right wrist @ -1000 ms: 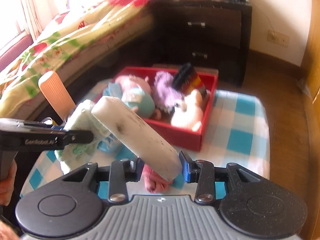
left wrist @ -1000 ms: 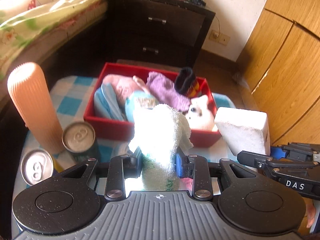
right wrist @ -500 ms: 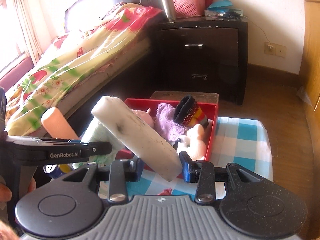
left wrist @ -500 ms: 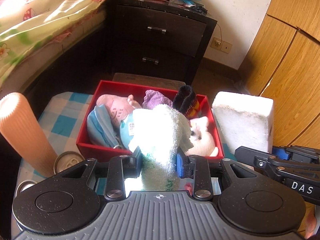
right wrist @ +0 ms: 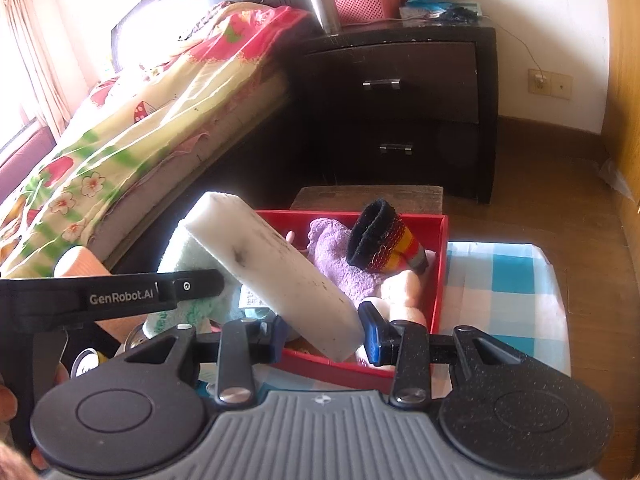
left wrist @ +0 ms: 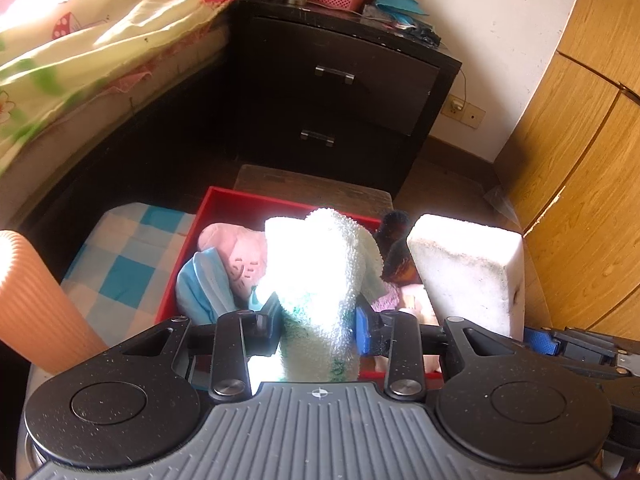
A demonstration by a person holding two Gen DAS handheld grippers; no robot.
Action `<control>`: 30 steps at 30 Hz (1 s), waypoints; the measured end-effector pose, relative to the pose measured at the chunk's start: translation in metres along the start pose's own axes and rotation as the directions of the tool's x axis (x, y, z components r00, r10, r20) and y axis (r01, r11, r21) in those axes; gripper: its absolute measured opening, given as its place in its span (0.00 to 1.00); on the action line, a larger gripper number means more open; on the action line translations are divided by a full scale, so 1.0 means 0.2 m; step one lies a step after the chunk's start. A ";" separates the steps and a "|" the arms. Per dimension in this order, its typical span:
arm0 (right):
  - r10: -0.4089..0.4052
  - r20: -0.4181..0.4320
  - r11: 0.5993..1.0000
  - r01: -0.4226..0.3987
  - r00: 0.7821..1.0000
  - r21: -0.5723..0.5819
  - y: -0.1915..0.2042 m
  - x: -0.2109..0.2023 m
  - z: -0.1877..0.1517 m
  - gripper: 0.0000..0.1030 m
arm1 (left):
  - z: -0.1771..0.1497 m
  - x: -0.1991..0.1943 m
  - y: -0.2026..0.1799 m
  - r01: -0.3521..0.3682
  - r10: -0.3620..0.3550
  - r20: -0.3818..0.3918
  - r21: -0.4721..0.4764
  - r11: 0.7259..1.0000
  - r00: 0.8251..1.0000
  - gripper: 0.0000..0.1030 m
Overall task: Organize soft objects
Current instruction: 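Carry the towel with the left while the right brings the foam block over the box, then release the white towel and foam block into the red box with both grippers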
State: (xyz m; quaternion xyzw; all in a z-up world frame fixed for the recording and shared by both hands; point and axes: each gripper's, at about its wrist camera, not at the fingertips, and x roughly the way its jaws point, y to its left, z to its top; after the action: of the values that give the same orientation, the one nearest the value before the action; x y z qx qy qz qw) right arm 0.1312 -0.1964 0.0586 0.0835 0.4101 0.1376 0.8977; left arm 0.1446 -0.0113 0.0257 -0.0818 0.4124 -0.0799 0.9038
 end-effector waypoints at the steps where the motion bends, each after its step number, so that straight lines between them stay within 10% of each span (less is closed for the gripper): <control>1: -0.001 -0.001 1.000 0.001 1.000 0.001 0.00 0.02 0.01 0.15 | 0.01 0.01 0.00 -0.009 0.009 0.002 0.001 1.000 1.000 0.35; 30: -0.053 0.000 0.998 0.053 0.999 0.015 -0.07 0.29 0.08 0.31 | 0.09 0.17 0.07 -0.068 0.068 0.025 -0.030 0.997 0.997 0.54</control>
State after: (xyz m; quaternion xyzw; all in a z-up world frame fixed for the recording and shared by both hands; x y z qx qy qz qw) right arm 0.1815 -0.1924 0.0241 0.0793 0.4132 0.1105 0.9004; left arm 0.1812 -0.0041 0.0085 -0.0821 0.4043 -0.0418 0.9100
